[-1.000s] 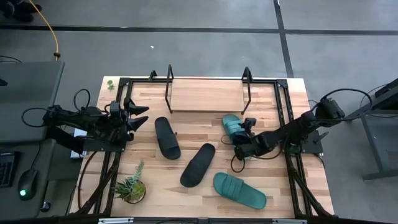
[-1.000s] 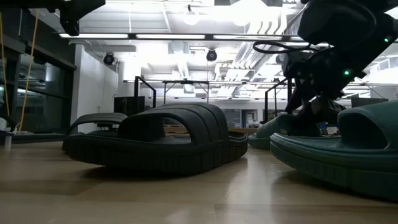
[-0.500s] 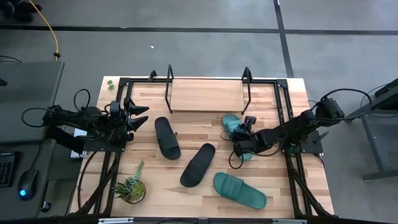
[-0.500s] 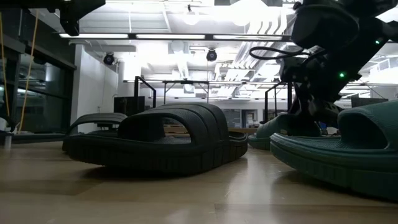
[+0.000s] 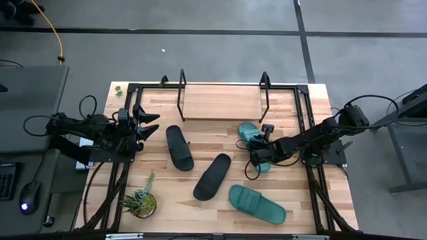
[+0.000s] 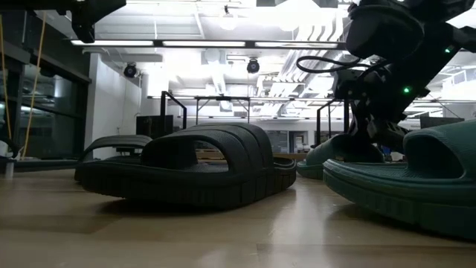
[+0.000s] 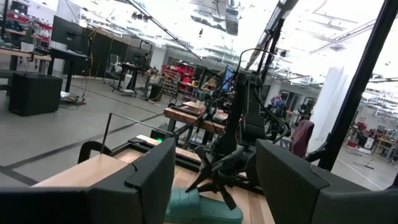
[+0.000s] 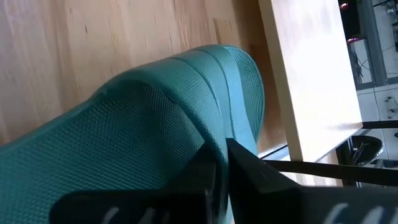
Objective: Pick and place slides into the shelf
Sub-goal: Put the right green slide on the shelf
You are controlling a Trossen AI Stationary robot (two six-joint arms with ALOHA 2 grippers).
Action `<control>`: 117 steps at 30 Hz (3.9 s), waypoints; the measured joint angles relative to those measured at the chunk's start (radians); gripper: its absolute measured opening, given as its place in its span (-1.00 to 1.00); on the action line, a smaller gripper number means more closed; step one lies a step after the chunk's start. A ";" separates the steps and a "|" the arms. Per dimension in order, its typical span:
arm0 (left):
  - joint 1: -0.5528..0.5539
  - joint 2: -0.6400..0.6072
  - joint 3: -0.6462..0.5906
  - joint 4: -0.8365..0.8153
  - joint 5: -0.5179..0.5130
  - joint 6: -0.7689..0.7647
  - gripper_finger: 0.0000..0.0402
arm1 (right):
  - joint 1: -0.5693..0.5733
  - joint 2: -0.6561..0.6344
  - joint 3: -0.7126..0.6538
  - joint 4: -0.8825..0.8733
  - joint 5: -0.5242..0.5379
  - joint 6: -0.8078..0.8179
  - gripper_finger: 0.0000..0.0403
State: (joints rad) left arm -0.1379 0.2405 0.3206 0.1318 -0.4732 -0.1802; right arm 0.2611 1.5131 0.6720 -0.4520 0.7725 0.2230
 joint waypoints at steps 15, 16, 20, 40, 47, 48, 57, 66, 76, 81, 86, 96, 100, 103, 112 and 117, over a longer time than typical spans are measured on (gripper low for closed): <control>0.000 0.000 0.000 0.000 -0.011 0.019 0.03 | 0.022 -0.001 0.233 -0.161 -0.051 -0.023 -0.99; 0.000 0.000 0.000 0.000 -0.011 0.019 0.03 | 0.027 -0.001 0.248 -0.174 -0.046 -0.023 -1.00; 0.000 0.000 0.000 0.000 -0.011 0.019 0.03 | 0.040 -0.001 0.306 -0.240 0.012 -0.023 -1.00; 0.000 0.000 0.000 0.000 -0.011 0.019 0.03 | -0.271 -0.002 0.393 -0.218 0.144 -0.278 -1.00; 0.000 0.000 0.000 0.000 -0.011 0.019 0.03 | -0.421 -0.002 0.393 -0.059 0.042 -0.448 -1.00; 0.000 0.000 0.000 0.000 -0.011 0.019 0.03 | -0.439 -0.002 0.393 -0.031 0.024 -0.470 -1.00; 0.000 0.000 0.000 0.000 -0.011 0.019 0.03 | -0.571 -0.002 0.393 0.060 -0.049 -0.581 -1.00; 0.000 0.000 0.000 0.000 -0.011 0.019 0.03 | -0.666 0.065 0.393 0.065 -0.102 -0.596 -1.00; 0.000 0.000 0.000 0.000 -0.011 0.019 0.03 | -0.724 0.118 0.393 0.074 -0.107 -0.627 -1.00; 0.000 0.000 0.000 -0.001 -0.011 0.019 0.03 | -0.733 0.118 0.393 0.071 -0.120 -0.669 -1.00; 0.000 0.000 0.000 -0.001 -0.011 0.019 0.03 | -0.733 0.118 0.393 0.067 -0.136 -0.691 -1.00; 0.000 0.000 0.000 -0.005 -0.011 0.018 0.03 | -0.767 0.118 0.393 0.037 -0.122 -0.703 -1.00; 0.000 0.000 0.000 -0.005 -0.011 0.018 0.03 | -0.779 0.118 0.393 0.022 -0.126 -0.703 -1.00; 0.000 0.000 0.000 -0.005 -0.011 0.018 0.03 | -0.783 0.118 0.393 0.018 -0.146 -0.703 -1.00; 0.000 0.000 0.000 -0.005 -0.011 0.018 0.03 | -0.785 0.118 0.393 -0.007 -0.162 -0.695 -1.00; 0.000 0.000 0.000 -0.008 -0.011 0.018 0.03 | -0.785 0.118 0.393 -0.014 -0.164 -0.693 -0.97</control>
State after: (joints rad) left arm -0.1379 0.2409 0.3206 0.1235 -0.4839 -0.1623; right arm -0.5243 1.6310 1.0649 -0.4664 0.6083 -0.4697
